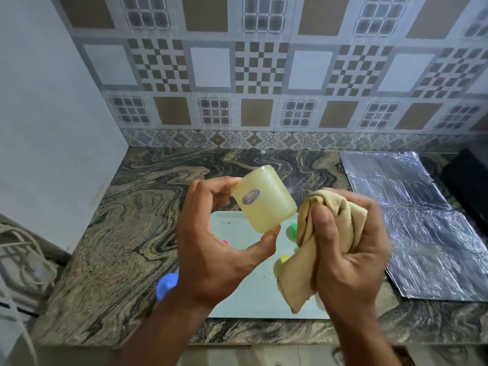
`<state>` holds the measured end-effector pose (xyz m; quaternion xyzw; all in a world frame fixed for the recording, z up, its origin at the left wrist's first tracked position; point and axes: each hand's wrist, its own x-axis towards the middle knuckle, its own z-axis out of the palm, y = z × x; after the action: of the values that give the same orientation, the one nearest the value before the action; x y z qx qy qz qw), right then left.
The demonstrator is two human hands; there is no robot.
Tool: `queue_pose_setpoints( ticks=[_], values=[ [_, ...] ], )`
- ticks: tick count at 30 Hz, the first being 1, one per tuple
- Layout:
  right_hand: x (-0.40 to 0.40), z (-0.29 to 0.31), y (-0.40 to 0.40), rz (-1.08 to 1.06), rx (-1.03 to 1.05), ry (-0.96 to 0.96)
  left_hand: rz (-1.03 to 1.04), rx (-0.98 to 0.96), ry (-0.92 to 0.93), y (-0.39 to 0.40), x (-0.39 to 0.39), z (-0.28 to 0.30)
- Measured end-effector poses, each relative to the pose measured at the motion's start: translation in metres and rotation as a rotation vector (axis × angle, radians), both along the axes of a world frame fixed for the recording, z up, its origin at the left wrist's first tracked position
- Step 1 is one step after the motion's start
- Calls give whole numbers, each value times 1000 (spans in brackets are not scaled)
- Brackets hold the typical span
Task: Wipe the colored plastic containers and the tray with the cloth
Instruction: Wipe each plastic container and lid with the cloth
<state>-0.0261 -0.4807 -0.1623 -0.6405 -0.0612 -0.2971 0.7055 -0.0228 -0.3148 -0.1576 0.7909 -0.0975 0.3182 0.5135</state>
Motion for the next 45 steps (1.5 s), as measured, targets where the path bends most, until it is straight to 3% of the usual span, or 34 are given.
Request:
queue_pose_setpoints(
  ticks=[6, 13, 19, 23, 28, 32, 38, 41, 45],
  values=[
    [-7, -1, 9, 22, -141, -82, -211, -181, 68, 1, 4, 1],
    [2, 10, -5, -7, -441, -126, -49, 193, 3, 6, 1, 6],
    [26, 24, -7, -46, -299, -25, -82, 179, -69, 10, -4, 6],
    [23, 19, -11, 13, -80, -15, -96, -72, -17, 6, -3, 5],
    [-6, 4, 7, 49, -20, -36, -191, -282, 30, 2, 3, 1],
    [-6, 2, 12, 34, -71, -54, -199, -205, 36, 6, 8, 2],
    [0, 13, -2, -2, -352, -119, -79, 128, 3, 14, 9, 10],
    [10, 24, -1, 8, -404, -113, -153, 111, -49, 15, 8, 8],
    [22, 34, 5, 58, -313, -46, -181, 108, -98, 25, 13, 10]
  ],
)
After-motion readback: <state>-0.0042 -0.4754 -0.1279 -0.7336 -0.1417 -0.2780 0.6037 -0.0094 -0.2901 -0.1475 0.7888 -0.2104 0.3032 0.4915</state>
